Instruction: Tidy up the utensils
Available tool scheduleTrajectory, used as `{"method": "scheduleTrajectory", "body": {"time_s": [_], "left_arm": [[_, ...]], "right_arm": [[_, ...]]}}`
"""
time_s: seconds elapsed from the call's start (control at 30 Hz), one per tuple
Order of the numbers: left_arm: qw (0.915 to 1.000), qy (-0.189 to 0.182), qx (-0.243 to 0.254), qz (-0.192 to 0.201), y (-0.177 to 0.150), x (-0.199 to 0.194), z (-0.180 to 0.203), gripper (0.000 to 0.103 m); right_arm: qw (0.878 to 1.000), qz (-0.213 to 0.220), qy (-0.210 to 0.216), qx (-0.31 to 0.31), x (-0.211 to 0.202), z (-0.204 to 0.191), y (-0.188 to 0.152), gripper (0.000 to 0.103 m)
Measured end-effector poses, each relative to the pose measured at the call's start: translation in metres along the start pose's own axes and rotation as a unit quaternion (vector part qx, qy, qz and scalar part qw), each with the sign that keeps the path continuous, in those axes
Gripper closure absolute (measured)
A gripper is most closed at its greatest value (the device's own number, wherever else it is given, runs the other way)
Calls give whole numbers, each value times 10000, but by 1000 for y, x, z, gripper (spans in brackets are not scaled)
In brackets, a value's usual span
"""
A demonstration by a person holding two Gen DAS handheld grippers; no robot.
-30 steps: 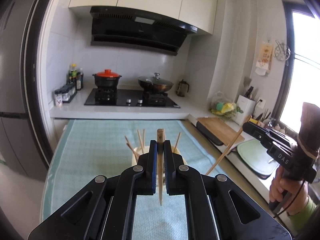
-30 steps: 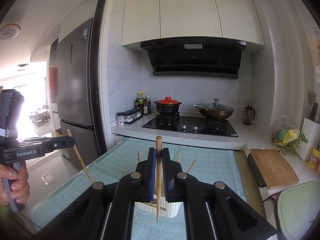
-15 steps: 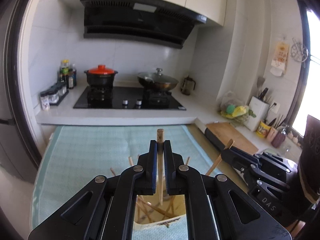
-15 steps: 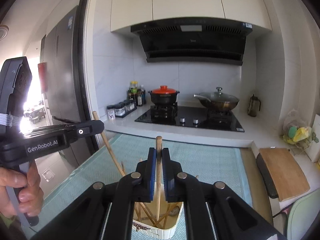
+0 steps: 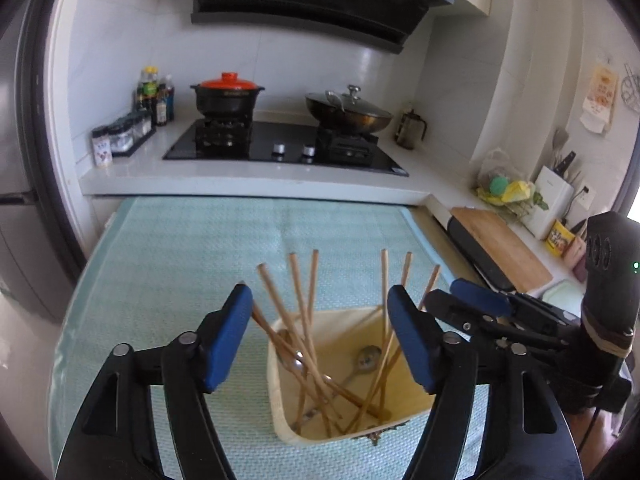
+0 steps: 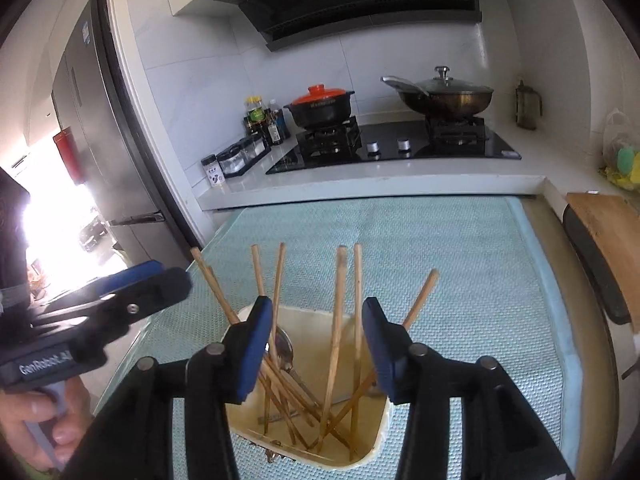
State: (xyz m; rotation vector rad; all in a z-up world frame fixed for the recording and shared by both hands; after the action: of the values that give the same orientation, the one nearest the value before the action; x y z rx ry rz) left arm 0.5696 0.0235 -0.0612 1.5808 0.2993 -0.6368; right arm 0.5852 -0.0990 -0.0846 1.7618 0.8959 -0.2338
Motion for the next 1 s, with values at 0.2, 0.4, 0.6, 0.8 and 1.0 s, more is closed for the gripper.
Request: {"method": "scheduleTrajectory", "body": {"time_s": [0.2, 0.4, 0.6, 0.8, 1.0], "left_arm": [[9951, 678, 424, 577, -2, -78, 1, 1], [9860, 1361, 509, 813, -38, -143, 17, 0], [9808, 1768, 189, 799, -84, -185, 20, 0], [9810, 1832, -128, 631, -114, -207, 17, 0], [9816, 1887, 59, 285, -133, -217, 29, 0]], "right_arm": [[9955, 801, -113, -503, -73, -25, 10, 35], [9780, 1798, -377, -989, -171, -48, -14, 17], [9721, 2231, -486, -542, -239, -42, -53, 0], [9778, 1837, -859, -525, -246, -34, -99, 0], [9804, 1687, -805, -622, -254, -51, -136, 0]]}}
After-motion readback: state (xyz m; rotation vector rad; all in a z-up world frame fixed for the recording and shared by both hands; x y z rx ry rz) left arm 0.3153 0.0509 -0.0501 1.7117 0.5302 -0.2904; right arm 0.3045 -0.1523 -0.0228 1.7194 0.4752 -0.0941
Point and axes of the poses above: each gripper's, at about its wrist camera, not at the fingertips, and x roughly the way its jaws point, z to its right, y to its top, the point moved 10 cm from there along x, roughly the way its jaws point, and after that the axes turned 13 degrees about x, right-handed, at the moved point
